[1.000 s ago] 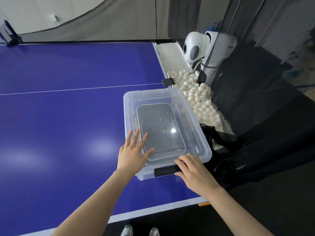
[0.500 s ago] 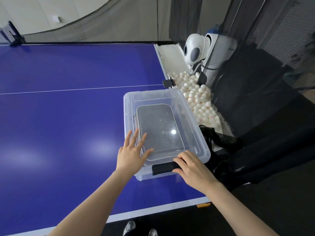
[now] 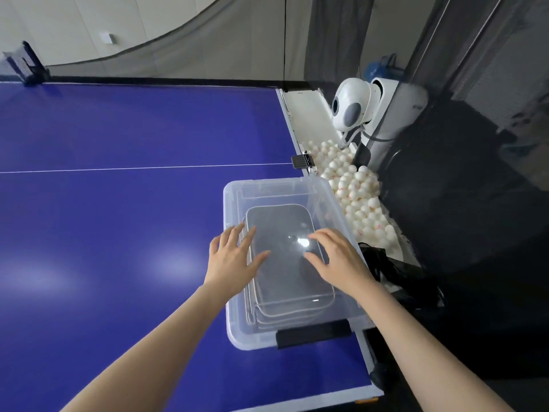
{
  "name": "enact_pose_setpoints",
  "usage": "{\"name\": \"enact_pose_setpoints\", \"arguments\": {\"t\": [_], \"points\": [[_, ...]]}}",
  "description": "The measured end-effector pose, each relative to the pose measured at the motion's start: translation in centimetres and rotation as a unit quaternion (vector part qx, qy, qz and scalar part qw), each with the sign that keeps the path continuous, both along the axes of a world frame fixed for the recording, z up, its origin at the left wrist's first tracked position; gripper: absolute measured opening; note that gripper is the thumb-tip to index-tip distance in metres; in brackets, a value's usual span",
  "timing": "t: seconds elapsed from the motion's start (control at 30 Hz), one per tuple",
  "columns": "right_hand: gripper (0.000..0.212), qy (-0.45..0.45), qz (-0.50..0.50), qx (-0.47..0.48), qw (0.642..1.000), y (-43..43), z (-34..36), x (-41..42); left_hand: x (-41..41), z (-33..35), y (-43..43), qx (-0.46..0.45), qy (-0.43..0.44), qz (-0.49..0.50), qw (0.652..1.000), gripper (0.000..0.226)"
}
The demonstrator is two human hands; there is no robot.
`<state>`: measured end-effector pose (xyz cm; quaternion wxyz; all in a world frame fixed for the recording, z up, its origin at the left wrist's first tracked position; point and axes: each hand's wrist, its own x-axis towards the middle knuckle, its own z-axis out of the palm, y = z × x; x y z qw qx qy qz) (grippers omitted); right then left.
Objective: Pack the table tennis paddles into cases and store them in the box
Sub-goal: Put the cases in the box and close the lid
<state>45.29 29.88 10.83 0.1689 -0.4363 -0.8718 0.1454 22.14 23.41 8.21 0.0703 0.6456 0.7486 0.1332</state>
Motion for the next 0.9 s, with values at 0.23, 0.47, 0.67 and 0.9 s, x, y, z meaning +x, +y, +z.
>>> {"name": "enact_pose_setpoints", "arguments": {"t": [0.23,0.47,0.67,0.9], "points": [[0.046,-0.025,-0.051,-0.090,0.994,10.2,1.0,-5.9,-3.0,0.0,7.2,-0.056,0.014,-0.016,0.998,0.069],[0.048,-0.097,-0.062,-0.157,0.981,19.8,0.1,-11.2,-5.0,-2.2,10.7,-0.018,-0.010,-0.005,1.000,0.069],[0.045,-0.141,-0.089,-0.240,0.956,23.8,-1.4,-15.5,-5.1,-3.6,10.7,0.027,-0.046,0.007,0.999,0.068],[0.069,-0.257,-0.097,-0.280,0.920,24.3,-1.4,-17.6,-5.0,-3.6,10.8,0.020,-0.056,0.016,0.998,0.067]]}}
